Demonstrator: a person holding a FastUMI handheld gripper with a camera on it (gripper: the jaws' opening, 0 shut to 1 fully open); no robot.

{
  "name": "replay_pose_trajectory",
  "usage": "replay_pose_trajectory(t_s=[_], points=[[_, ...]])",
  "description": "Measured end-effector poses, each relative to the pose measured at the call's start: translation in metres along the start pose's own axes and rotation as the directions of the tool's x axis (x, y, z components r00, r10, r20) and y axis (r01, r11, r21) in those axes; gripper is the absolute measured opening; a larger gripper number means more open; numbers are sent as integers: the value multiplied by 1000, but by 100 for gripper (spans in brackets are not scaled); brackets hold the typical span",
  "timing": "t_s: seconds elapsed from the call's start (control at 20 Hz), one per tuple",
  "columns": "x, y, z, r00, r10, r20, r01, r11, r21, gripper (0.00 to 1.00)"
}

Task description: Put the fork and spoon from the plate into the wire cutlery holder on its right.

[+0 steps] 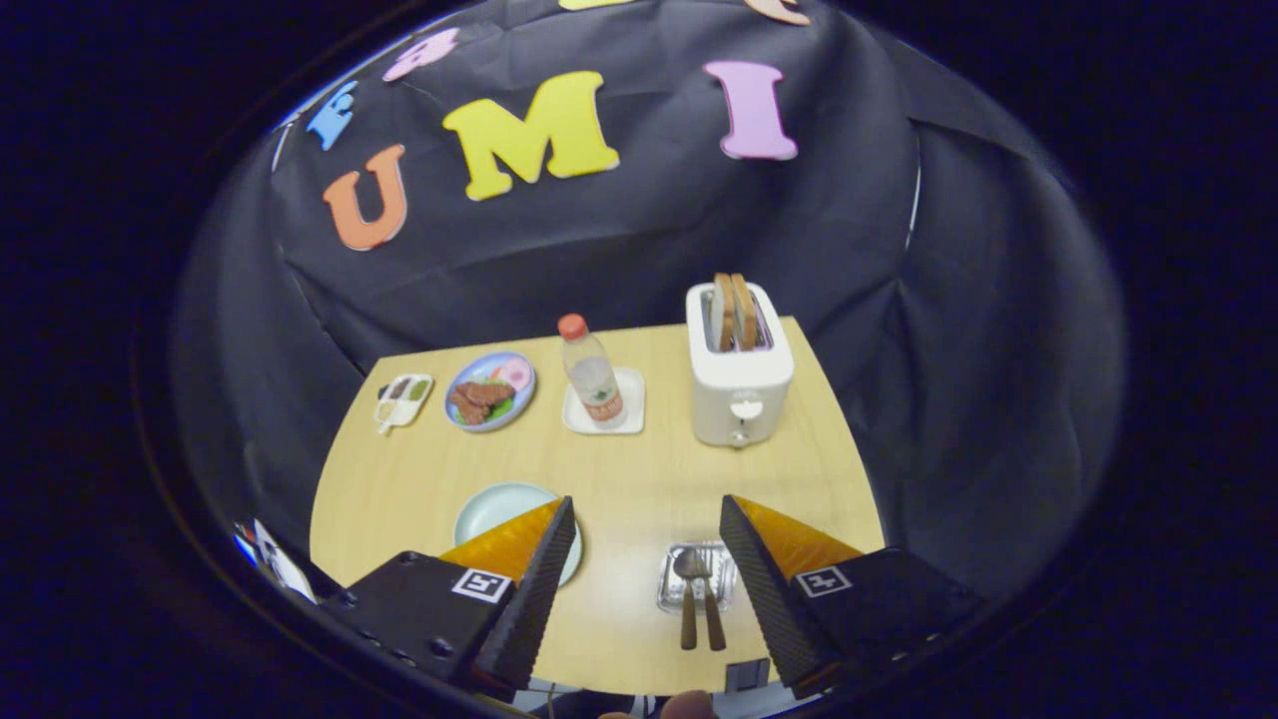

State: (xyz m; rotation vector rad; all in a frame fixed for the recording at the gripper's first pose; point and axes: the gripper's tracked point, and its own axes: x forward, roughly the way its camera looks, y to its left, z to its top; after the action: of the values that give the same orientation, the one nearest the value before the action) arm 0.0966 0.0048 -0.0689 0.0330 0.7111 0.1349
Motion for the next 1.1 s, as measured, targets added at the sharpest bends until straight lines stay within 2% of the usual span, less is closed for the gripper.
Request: replay_pose_trajectory(t_s=[0.1, 0.2, 0.3, 0.45, 0.6, 0.75, 0.85, 1.1], points=[[-22, 9, 18, 991, 25, 132, -21, 999, -36, 87], [-47, 12, 32, 965, 17, 263, -5, 999, -46, 87], [-59, 10, 45, 922, -5, 387, 34, 997, -68, 87], [-92, 11, 57, 834, -29, 550, 88, 993, -81, 87], [-118, 19, 57, 779, -46, 625, 118, 990, -73, 88], [-144, 17, 60, 756, -30, 654, 112, 990, -84, 88], [-146, 17, 56, 755, -22, 655, 93, 993, -74, 89], [-137, 21, 47, 777, -26, 629, 66, 997, -41, 90]])
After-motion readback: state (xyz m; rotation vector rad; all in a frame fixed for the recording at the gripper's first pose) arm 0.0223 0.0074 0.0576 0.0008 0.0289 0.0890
